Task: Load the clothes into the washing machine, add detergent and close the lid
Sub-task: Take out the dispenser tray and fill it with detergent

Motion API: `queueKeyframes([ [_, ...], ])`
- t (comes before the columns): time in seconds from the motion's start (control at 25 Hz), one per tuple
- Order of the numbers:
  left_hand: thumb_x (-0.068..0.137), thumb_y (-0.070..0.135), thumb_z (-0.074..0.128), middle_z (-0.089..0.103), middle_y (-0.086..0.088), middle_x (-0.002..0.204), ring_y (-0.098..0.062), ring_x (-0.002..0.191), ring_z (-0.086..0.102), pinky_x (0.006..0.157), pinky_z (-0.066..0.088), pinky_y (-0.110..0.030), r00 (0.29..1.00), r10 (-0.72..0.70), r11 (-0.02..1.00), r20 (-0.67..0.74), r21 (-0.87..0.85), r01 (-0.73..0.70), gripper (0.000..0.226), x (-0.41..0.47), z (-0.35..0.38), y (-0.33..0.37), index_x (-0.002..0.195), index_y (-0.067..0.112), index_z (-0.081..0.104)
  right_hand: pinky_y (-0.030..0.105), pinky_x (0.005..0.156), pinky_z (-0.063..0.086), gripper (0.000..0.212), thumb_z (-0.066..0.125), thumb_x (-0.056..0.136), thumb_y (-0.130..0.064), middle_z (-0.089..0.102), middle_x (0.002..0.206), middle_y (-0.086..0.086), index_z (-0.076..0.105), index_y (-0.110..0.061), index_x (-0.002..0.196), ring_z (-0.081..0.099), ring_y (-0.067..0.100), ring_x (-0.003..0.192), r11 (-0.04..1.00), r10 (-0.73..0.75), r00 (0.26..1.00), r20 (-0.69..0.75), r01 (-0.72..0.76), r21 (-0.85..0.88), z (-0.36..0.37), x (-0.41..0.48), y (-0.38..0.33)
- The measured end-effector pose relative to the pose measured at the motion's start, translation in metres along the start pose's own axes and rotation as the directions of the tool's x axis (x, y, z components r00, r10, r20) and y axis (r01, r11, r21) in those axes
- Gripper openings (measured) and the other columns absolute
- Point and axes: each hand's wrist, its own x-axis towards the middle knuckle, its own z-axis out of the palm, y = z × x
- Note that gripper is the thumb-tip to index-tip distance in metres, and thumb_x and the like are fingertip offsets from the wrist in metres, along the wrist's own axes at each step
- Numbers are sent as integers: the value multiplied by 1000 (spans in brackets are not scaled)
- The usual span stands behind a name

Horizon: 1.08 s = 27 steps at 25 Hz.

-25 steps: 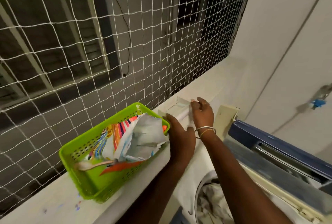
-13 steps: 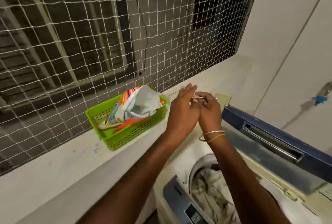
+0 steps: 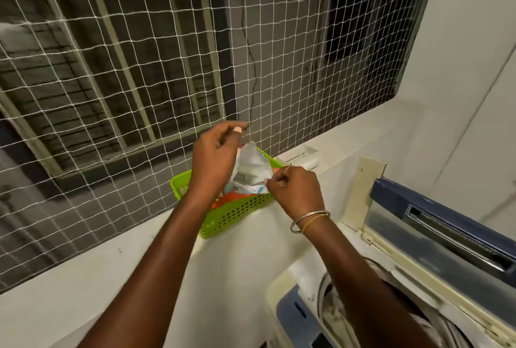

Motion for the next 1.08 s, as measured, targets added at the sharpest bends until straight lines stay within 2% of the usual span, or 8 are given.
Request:
queueKeyframes([
  [0.12, 100, 20, 55, 75, 10, 105, -3, 96, 68, 85, 53, -21, 999, -30, 1000, 27, -2, 30, 21, 11, -10, -20, 107, 21, 75, 28, 67, 48, 17, 71, 82, -34, 74, 79, 5, 76, -18, 77, 67, 27, 79, 998, -2, 1000, -4, 2, -60, 4, 6, -4],
  [0.2, 101, 23, 54, 75, 9, 104, -7, 93, 68, 82, 52, -18, 996, -45, 999, 83, 15, 44, 22, 17, -13, -33, 107, 23, 75, 31, 71, 52, 14, 67, 84, -29, 75, 82, 6, 77, -20, 83, 68, 27, 79, 996, -34, 999, -21, 32, -85, 7, 9, -10],
  [0.28, 101, 27, 53, 75, 10, 104, -11, 94, 69, 82, 52, -22, 991, -49, 999, 126, 23, 46, 23, 23, -13, -47, 107, 27, 75, 32, 73, 53, 17, 63, 87, -29, 74, 87, 5, 78, -21, 89, 68, 26, 83, 989, -48, 999, -17, 46, -142, 8, 12, -18],
  [0.4, 101, 34, 50, 75, 13, 102, -7, 98, 68, 91, 53, -31, 982, -37, 999, 185, 7, 37, 27, 35, -12, -66, 106, 27, 75, 30, 77, 49, 27, 57, 90, -45, 69, 101, 0, 75, -29, 101, 65, 23, 95, 951, 9, 1000, 1, -8, -310, 6, 21, -28],
  [0.52, 100, 36, 47, 75, 14, 104, -8, 102, 69, 99, 52, -41, 972, -48, 996, 229, -56, 63, 29, 44, -12, -81, 108, 29, 74, 30, 76, 47, 35, 56, 87, -52, 69, 107, 1, 72, -27, 104, 65, 27, 100, 871, 142, 982, 127, -63, -488, 5, 32, -30],
  [0.68, 103, 33, 46, 75, 9, 104, -11, 100, 70, 96, 54, -45, 960, -49, 990, 275, -111, 82, 29, 51, -13, -89, 107, 29, 74, 31, 72, 48, 37, 63, 81, -52, 71, 101, 4, 70, -22, 101, 66, 29, 94, 801, 254, 937, 238, -66, -595, 3, 44, -37],
  [0.88, 105, 31, 45, 74, 15, 103, -5, 93, 71, 88, 58, -37, 954, -52, 993, 295, -86, 81, 28, 53, -13, -92, 109, 29, 73, 31, 72, 47, 33, 66, 83, -49, 68, 102, 4, 67, -21, 101, 66, 30, 95, 760, 187, 963, 193, -17, -649, 4, 41, -50],
  [1.08, 105, 33, 44, 75, 14, 100, -6, 90, 72, 84, 60, -40, 946, -72, 990, 316, -89, 105, 28, 54, -13, -97, 109, 31, 72, 32, 70, 48, 37, 64, 83, -55, 65, 99, -2, 69, -24, 102, 66, 26, 94, 742, 181, 959, 218, 12, -670, 9, 40, -56],
])
